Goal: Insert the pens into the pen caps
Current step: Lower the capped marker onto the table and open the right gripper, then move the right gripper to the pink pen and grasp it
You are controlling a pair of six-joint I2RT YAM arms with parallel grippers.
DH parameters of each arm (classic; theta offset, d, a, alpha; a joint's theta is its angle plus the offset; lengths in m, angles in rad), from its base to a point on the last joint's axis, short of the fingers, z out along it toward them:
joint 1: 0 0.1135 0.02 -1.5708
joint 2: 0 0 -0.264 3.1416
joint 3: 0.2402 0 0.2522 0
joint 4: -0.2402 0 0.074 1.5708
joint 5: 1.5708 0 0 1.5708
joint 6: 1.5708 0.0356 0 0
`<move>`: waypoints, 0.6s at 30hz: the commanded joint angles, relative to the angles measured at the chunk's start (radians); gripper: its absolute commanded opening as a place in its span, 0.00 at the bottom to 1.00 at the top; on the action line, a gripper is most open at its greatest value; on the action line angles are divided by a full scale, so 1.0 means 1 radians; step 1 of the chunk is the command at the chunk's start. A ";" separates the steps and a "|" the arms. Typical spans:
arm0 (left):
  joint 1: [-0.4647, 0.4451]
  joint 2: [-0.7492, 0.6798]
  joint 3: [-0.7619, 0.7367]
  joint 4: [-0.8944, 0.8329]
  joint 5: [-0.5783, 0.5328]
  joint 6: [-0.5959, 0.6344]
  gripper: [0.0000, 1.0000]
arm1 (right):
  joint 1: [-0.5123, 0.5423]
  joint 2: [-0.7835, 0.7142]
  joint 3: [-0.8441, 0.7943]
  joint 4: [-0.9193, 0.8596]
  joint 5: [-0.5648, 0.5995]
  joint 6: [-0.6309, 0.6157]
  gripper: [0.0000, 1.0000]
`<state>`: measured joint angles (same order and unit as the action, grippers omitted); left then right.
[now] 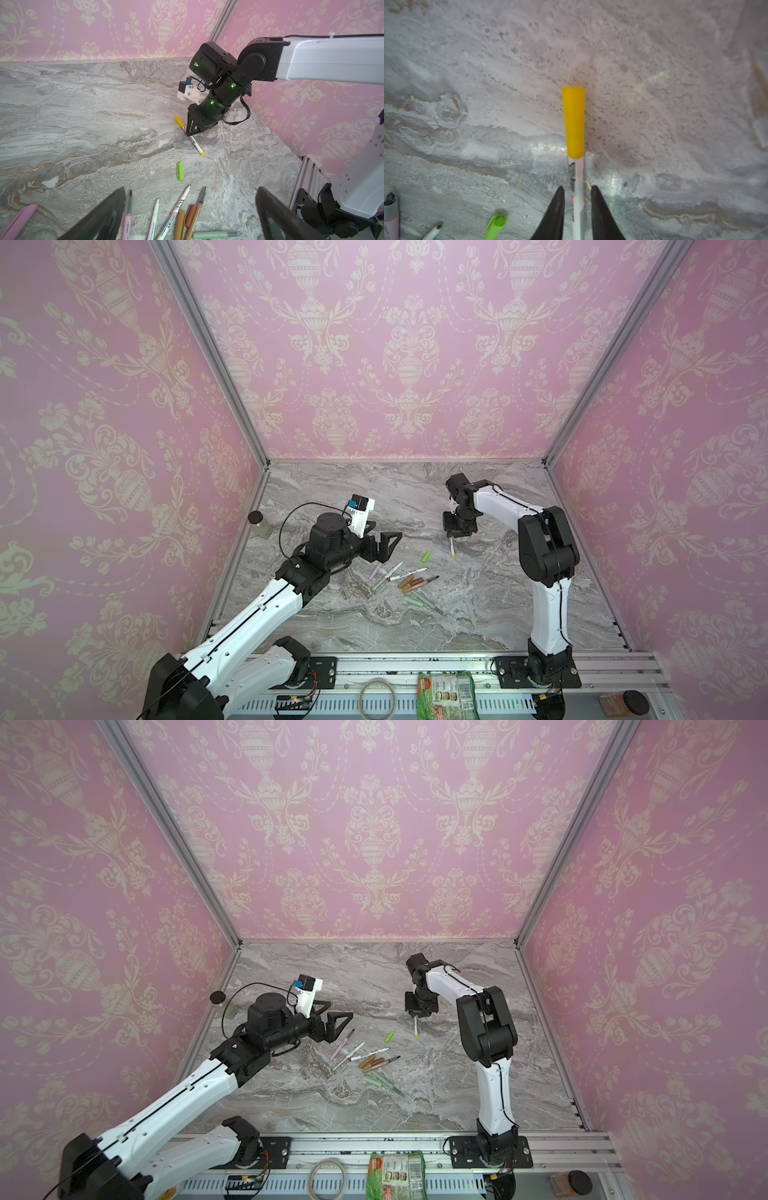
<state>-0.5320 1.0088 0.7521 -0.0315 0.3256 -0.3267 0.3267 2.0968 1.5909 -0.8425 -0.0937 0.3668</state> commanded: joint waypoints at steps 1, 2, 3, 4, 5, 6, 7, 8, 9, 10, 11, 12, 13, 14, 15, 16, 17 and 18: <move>0.009 -0.008 0.041 -0.025 -0.035 0.009 0.99 | -0.008 -0.048 -0.008 -0.004 -0.006 0.010 0.30; 0.010 -0.011 0.040 -0.027 -0.049 0.009 0.99 | -0.005 -0.074 -0.010 -0.003 -0.010 0.010 0.32; 0.013 -0.018 0.038 -0.028 -0.072 0.008 0.99 | 0.001 -0.107 -0.014 -0.004 -0.013 0.012 0.33; 0.015 -0.026 0.036 -0.033 -0.102 0.004 0.99 | 0.009 -0.143 -0.017 -0.005 -0.012 0.012 0.36; 0.019 -0.033 0.038 -0.042 -0.132 -0.002 0.99 | 0.020 -0.174 -0.021 -0.009 -0.010 0.011 0.38; 0.027 -0.040 0.045 -0.060 -0.146 -0.005 0.99 | 0.034 -0.212 -0.028 -0.016 -0.007 0.011 0.40; 0.043 -0.045 0.054 -0.074 -0.127 0.007 0.99 | 0.052 -0.250 -0.041 -0.018 -0.004 0.011 0.41; 0.055 -0.048 0.063 -0.088 -0.095 0.028 0.99 | 0.068 -0.284 -0.059 -0.018 -0.002 0.012 0.43; 0.064 -0.051 0.072 -0.105 -0.074 0.049 0.99 | 0.094 -0.320 -0.081 -0.016 0.001 0.015 0.45; 0.066 -0.052 0.083 -0.128 -0.066 0.072 0.99 | 0.117 -0.358 -0.107 -0.015 0.004 0.023 0.47; 0.067 -0.049 0.090 -0.140 -0.051 0.092 0.99 | 0.138 -0.388 -0.132 -0.014 0.003 0.034 0.48; 0.066 -0.046 0.093 -0.148 -0.028 0.116 0.99 | 0.163 -0.419 -0.161 -0.012 0.002 0.051 0.49; 0.067 -0.044 0.092 -0.151 0.004 0.141 0.99 | 0.184 -0.449 -0.196 -0.006 -0.003 0.073 0.50; 0.066 -0.043 0.088 -0.150 0.043 0.160 0.99 | 0.202 -0.470 -0.221 0.001 -0.011 0.089 0.50; 0.067 -0.040 0.086 -0.153 0.091 0.185 0.99 | 0.225 -0.497 -0.249 0.014 -0.023 0.116 0.50; 0.065 -0.036 0.085 -0.167 0.132 0.213 0.99 | 0.250 -0.521 -0.283 0.029 -0.039 0.138 0.50; 0.062 -0.036 0.087 -0.180 0.156 0.236 0.99 | 0.277 -0.542 -0.315 0.037 -0.050 0.153 0.50; 0.055 -0.040 0.088 -0.195 0.166 0.264 0.99 | 0.304 -0.558 -0.337 0.038 -0.049 0.167 0.50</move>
<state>-0.4686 0.9756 0.8207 -0.1604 0.3759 -0.1783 0.5919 1.5589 1.3220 -0.8074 -0.1219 0.4549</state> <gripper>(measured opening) 0.993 0.502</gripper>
